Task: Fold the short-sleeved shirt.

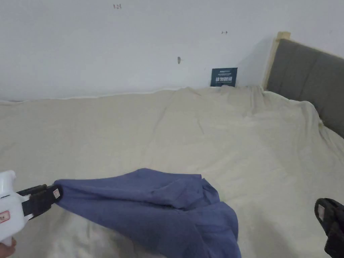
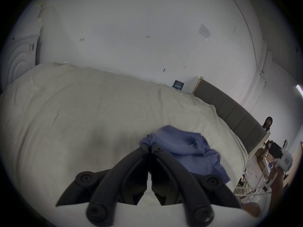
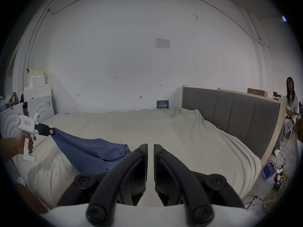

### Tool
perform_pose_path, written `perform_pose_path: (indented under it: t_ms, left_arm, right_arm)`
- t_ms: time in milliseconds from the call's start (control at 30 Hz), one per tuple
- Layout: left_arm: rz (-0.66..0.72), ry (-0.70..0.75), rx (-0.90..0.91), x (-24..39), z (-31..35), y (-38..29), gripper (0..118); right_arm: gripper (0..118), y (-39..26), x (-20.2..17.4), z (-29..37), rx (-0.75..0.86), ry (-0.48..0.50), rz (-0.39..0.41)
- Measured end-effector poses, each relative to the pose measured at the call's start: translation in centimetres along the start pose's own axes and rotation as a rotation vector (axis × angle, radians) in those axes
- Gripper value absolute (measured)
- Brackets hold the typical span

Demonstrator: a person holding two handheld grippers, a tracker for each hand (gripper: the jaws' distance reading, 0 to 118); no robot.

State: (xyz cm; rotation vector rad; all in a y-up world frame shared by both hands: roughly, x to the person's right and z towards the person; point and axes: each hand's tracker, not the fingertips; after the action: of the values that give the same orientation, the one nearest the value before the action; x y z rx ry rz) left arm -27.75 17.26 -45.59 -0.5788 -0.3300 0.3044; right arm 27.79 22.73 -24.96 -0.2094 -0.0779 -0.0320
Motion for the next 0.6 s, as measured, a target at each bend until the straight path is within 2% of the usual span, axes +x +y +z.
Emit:
perform_pose_path:
  t_ms: [233, 367, 433, 467, 567, 600]
  left_arm:
    - [-0.058, 0.044, -0.137, -3.4, -1.3, -3.5, 3]
    - [-0.05, 0.047, -0.154, -4.3, -2.4, -3.9, 3]
    - [-0.056, 0.059, -0.183, -4.4, -3.0, -4.0, 7]
    - [-0.077, 0.074, -0.213, -3.5, -3.0, -4.1, 15]
    - [-0.122, 0.1, -0.231, -3.3, -3.1, -4.6, 76]
    - [-0.126, 0.099, -0.23, -3.6, -3.0, -4.8, 93]
  right_arm:
    - [8, -0.9, -2.1, -1.2, -0.036, 0.023, 0.007]
    - [8, -1.1, -2.1, -1.3, -0.051, 0.021, 0.021]
    - [8, -1.1, -1.9, -1.2, -0.054, 0.015, 0.022]
    - [8, -1.1, -1.7, -1.1, -0.057, 0.01, 0.021]
    - [8, -1.0, -1.4, -1.0, -0.06, -0.002, 0.02]
    - [8, -1.0, -1.3, -0.9, -0.058, -0.007, 0.02]
